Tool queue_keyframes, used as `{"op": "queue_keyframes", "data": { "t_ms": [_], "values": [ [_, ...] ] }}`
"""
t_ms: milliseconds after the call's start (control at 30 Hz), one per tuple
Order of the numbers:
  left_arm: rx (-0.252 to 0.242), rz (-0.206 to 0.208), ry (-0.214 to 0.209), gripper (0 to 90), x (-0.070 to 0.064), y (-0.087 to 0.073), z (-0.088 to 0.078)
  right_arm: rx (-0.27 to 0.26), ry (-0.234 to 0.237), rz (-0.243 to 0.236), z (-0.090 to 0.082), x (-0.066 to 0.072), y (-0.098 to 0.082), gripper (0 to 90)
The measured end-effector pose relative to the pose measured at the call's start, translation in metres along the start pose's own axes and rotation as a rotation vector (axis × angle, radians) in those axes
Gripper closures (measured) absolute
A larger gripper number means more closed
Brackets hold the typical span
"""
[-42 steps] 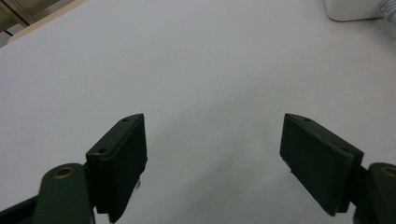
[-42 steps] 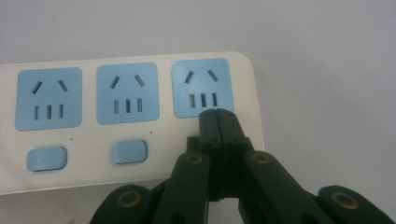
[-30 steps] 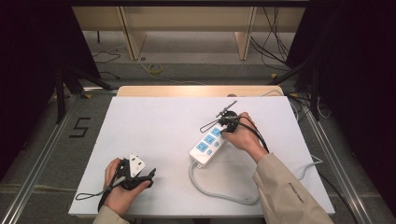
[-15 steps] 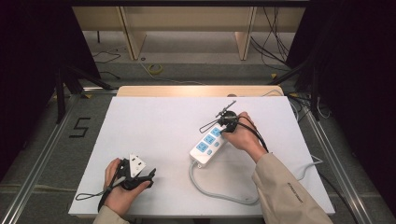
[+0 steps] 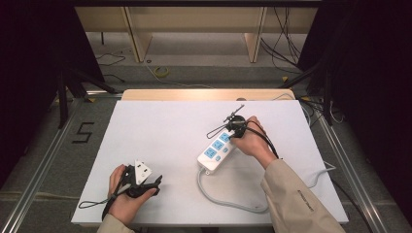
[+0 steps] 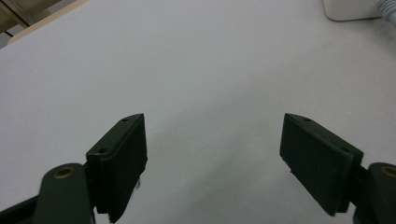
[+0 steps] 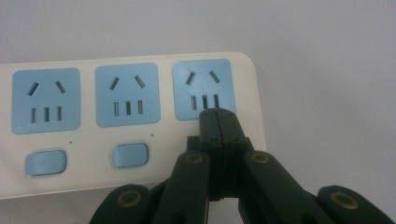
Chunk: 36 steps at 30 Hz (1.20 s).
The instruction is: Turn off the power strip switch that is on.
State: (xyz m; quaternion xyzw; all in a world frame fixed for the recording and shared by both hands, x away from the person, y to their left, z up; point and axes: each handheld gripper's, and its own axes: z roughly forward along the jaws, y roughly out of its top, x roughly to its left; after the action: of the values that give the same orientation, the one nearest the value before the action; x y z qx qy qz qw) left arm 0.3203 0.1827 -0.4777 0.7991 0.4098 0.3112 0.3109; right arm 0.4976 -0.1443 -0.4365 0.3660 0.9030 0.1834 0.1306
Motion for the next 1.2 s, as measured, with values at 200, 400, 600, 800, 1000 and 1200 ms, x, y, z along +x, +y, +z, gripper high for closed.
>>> {"op": "queue_keyframes", "data": {
  "t_ms": [200,400,600,800,1000,1200],
  "values": [
    [0.0,0.001,0.0,22.7,-0.0002,0.0001,-0.0001,0.008,-0.003,-0.003,0.0004,0.0009,-0.0004,90.0],
    [0.0,0.001,0.0,22.7,-0.0001,0.0001,-0.0002,0.013,-0.02,-0.014,0.0003,0.003,0.0003,90.0],
    [0.0,-0.002,-0.001,22.7,-0.0004,0.0,0.0,0.001,-0.003,0.001,0.0003,0.0003,-0.0012,90.0],
    [0.001,-0.001,-0.001,22.7,-0.0002,-0.0001,0.0002,-0.008,-0.006,-0.002,0.0002,0.0011,-0.002,90.0],
    [0.0,-0.003,-0.002,22.7,-0.0005,-0.0001,0.0004,-0.018,-0.01,0.003,0.0001,0.0015,-0.0035,90.0],
    [0.001,-0.003,-0.002,22.7,-0.0004,-0.0001,0.0004,-0.019,-0.01,-0.004,0.0001,0.0014,-0.0035,90.0]
  ]
}}
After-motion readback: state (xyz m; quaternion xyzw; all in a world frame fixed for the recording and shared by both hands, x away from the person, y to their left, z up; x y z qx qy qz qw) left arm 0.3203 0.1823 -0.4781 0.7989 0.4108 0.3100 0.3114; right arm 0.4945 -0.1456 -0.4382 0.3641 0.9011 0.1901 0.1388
